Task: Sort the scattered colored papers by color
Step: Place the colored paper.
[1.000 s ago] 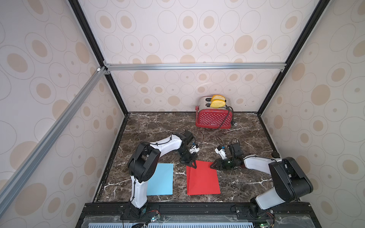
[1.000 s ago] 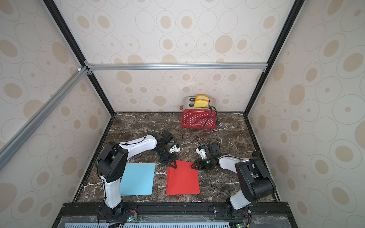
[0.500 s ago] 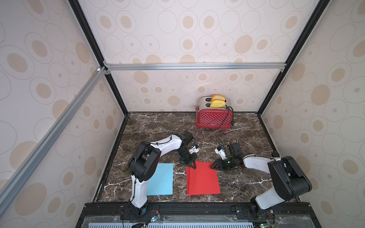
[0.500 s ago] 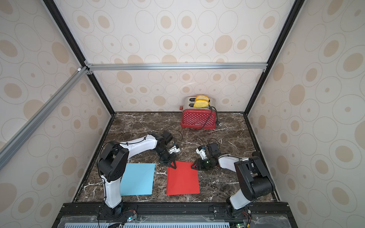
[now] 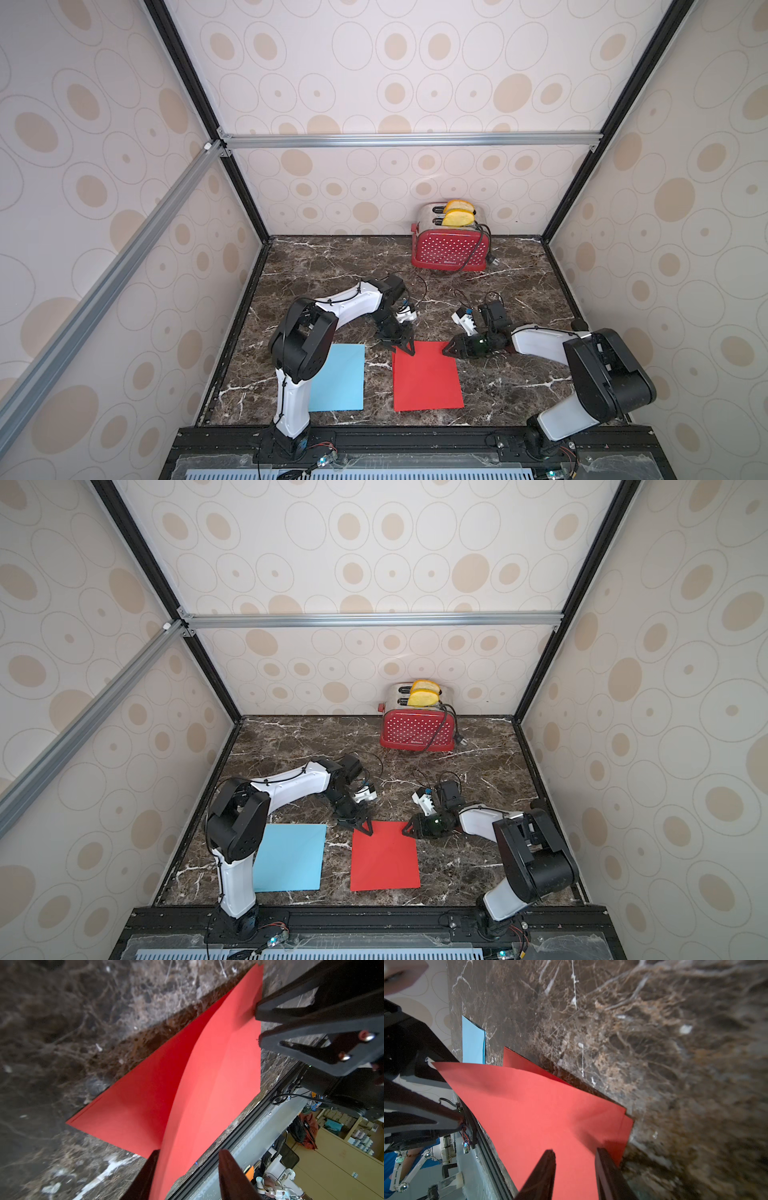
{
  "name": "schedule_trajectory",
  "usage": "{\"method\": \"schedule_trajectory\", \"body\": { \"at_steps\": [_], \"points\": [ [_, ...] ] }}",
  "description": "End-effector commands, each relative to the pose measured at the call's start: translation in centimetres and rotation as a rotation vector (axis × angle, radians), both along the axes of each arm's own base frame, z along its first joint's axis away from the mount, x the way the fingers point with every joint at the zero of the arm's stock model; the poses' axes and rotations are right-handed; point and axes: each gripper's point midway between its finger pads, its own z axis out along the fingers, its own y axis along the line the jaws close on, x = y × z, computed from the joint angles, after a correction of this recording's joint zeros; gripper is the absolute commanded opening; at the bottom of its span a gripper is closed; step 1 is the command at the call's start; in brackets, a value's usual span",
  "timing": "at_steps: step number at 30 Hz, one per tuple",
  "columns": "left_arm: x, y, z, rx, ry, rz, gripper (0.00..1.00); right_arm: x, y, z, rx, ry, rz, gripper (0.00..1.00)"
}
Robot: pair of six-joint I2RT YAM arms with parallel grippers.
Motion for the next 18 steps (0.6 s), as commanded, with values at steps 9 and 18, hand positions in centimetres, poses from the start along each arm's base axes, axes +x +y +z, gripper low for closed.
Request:
{"method": "schedule_trajectory", "body": {
  "at_steps": [9, 18],
  "points": [
    [4.1, 3.9, 3.5, 0.19, -0.255, -0.018, 0.53, -0.9, -1.4, -1.6, -0.092, 0.034, -0.014, 0.38],
    [8.5, 8.6, 16.0, 0.254, -0.66, 0.183, 0.74, -0.4, -1.6, -0.7, -0.111, 0.008, -0.03, 0.42]
  ]
}}
